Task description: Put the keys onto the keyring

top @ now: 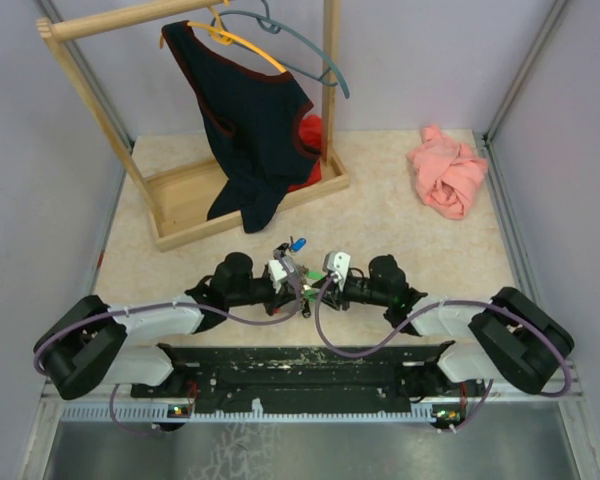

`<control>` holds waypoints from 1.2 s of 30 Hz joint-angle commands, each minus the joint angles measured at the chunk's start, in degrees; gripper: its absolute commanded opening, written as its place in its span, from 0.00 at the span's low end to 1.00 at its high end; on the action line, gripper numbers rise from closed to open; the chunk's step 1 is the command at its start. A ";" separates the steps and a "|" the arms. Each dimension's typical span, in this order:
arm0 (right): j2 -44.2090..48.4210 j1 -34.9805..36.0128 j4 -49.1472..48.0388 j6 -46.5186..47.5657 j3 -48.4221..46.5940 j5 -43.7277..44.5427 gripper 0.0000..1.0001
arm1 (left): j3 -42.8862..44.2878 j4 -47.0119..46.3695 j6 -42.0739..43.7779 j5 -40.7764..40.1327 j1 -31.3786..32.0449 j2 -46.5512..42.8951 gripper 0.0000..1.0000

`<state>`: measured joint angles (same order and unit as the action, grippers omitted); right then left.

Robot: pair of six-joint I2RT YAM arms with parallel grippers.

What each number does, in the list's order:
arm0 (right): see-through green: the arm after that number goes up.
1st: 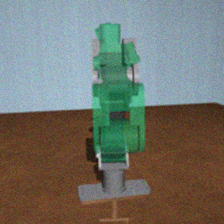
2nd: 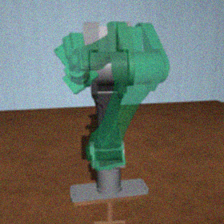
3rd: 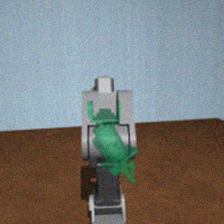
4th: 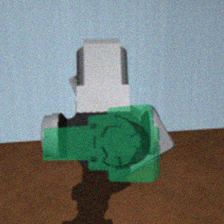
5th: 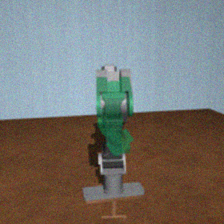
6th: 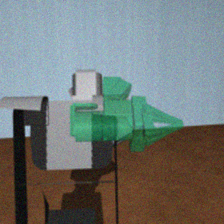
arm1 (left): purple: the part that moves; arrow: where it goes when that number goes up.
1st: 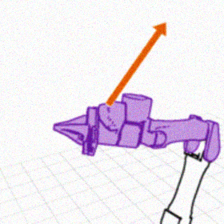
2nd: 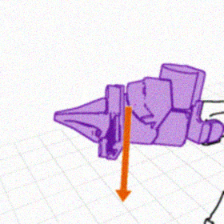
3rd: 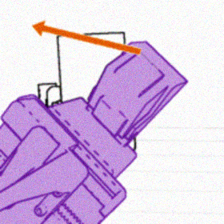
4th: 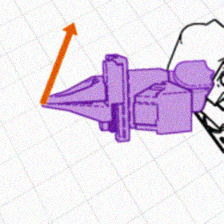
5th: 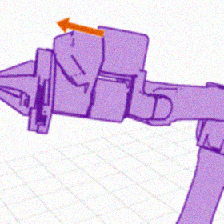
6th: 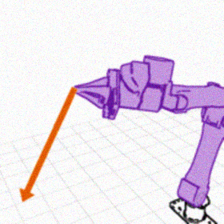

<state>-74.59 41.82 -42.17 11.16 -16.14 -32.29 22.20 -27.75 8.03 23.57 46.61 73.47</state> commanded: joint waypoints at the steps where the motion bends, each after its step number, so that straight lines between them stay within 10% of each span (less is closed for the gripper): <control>1: 2.50 -0.34 -1.55 0.12 -0.85 4.81 0.32 | 0.41 0.67 0.35 -1.77 0.06 -1.39 0.01; 36: -38.02 2.33 33.08 -10.17 -47.88 37.85 0.40 | -2.88 12.52 -13.45 -16.02 0.06 -13.52 0.01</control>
<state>-110.39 43.59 -11.31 1.21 -60.86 -0.62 19.86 -14.57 -4.54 8.51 46.61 61.06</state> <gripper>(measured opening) 0.412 0.016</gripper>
